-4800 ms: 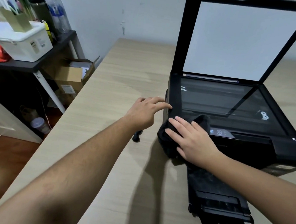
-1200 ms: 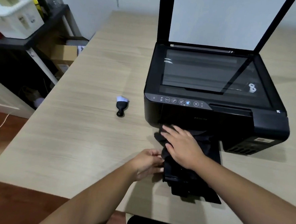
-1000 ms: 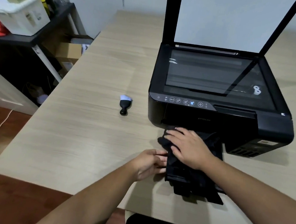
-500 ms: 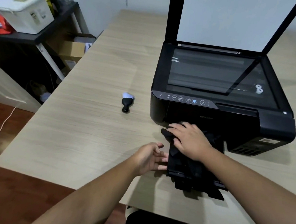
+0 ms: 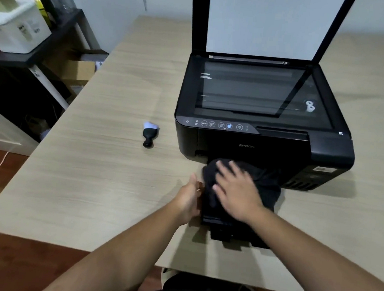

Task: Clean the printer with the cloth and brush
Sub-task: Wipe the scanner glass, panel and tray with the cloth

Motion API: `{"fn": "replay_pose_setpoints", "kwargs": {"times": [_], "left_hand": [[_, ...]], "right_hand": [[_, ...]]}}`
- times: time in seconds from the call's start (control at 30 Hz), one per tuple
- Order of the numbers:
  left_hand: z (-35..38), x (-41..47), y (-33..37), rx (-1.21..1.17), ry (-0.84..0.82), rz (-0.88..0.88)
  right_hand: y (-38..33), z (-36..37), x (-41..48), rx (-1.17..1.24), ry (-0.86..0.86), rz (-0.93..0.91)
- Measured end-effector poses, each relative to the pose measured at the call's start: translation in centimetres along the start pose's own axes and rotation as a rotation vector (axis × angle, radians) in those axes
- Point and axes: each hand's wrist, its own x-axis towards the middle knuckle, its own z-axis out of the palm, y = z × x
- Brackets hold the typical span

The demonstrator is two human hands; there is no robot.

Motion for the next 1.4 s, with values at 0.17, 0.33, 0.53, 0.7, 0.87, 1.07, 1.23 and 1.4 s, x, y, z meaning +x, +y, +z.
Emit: {"fn": "replay_pose_setpoints", "kwargs": {"times": [0.17,0.33,0.53,0.7,0.87,1.07,1.23,1.4], "left_hand": [[-0.5,1.2,-0.7,0.13,0.007,0.03],[0.1,0.5,-1.0,0.305,0.021,0.095],[0.3,0.5,-0.8,0.391,0.074,0.142],[-0.1,1.0,-0.9,0.383,0.068,0.126],[-0.4,0.4,-1.2,0.29,0.023,0.043],[-0.8,0.5,-0.2,0.146,-0.018,0.006],[-1.0,0.3,-0.8,0.185,-0.076,-0.017],[-1.1,-0.1,-1.2,0.202,-0.093,0.013]], "right_hand": [[3.0,-0.6,-6.6,0.13,-0.137,-0.2],[4.7,-0.5,-3.2,0.109,-0.031,0.304],[3.6,-0.3,-4.2,0.219,-0.009,0.416],[6.0,-0.4,-11.3,0.261,-0.1,0.067],[5.6,-1.3,-6.8,0.216,-0.073,0.115],[0.1,-0.6,-5.6,0.233,-0.136,-0.217],[7.4,-1.6,-8.9,0.181,-0.006,-0.212],[3.5,-1.1,-7.4,0.066,0.152,-0.174]]}}
